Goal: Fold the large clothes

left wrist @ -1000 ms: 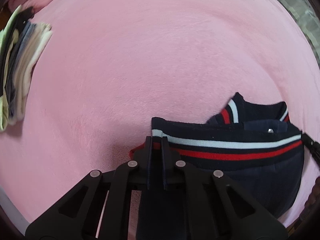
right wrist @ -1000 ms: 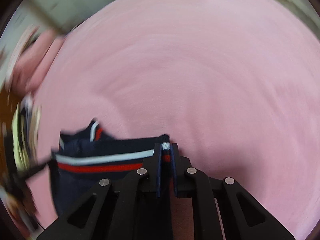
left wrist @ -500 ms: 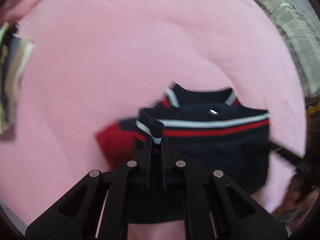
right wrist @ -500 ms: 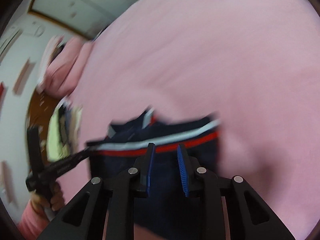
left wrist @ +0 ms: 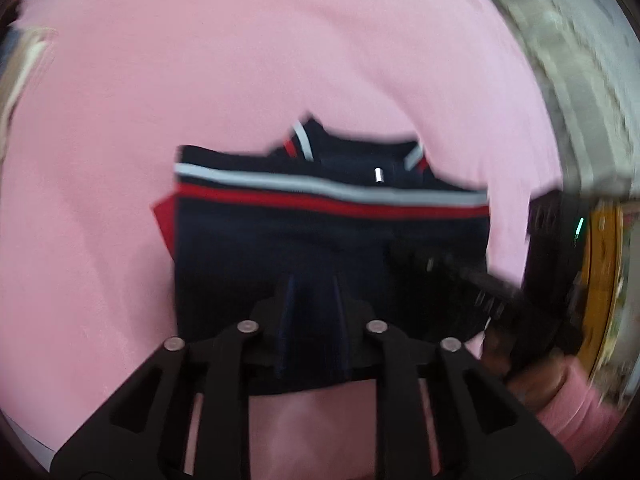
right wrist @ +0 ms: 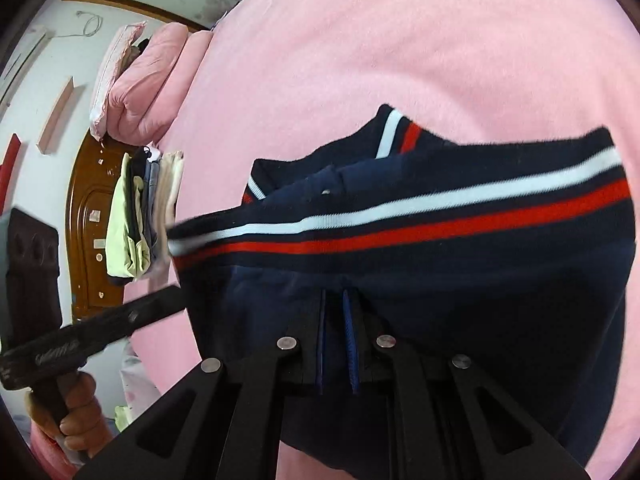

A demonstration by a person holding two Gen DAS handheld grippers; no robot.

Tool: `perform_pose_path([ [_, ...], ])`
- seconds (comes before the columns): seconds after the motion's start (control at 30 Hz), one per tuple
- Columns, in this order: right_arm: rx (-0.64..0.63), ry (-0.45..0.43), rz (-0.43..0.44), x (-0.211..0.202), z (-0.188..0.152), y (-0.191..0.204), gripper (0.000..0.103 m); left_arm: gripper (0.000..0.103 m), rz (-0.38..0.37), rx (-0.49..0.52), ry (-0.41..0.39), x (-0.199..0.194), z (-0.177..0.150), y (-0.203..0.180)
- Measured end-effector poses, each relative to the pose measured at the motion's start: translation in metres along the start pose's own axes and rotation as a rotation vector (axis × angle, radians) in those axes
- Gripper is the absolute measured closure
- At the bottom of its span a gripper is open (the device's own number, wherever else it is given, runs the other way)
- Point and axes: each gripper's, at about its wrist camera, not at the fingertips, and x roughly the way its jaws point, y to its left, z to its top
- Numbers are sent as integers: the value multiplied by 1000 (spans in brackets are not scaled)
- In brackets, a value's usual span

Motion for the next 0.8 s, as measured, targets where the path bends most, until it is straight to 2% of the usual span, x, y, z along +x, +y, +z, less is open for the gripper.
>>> perform_pose_path([
  [0.03,-6,4,-3,1,4,-2,92,86,5,23,3,5,2,-3],
  [0.1,-16,11,-7,5,9,-2,92,86,-44,60,8,23,8,-14],
  [0.2,-21,7,-17,12,14,-3,94,86,-67,47,-15,44,25,-26],
  [0.27,-18,-25,-19,16,16,-4,100,87,-31,30,-41,54,33,-29],
  [0.37,29,-95,-17,16,24,-13,102,98,27,22,-81,68,44,-28],
  [0.4,26,-91,2,14,28,-17,102,102,45,23,-103,68,47,-24],
  [0.43,34,-107,-8,10,32,-22,102,102,45,21,-119,68,49,-19],
  [0.5,26,-157,-90,-4,38,-31,102,102,0,-1,-116,68,50,-8],
  [0.53,23,-177,-127,-10,39,-36,102,102,12,-7,-118,68,50,-6],
  [0.6,44,-203,-216,-26,43,-53,102,102,133,5,-146,63,50,-3],
  [0.63,48,-210,-224,-34,44,-61,102,102,147,-1,-155,59,51,0],
  [0.73,24,-241,-269,-50,46,-63,102,102,117,-74,-152,50,48,2],
  [0.8,-31,-239,-234,-53,47,-48,102,102,125,-25,-174,44,42,-13],
])
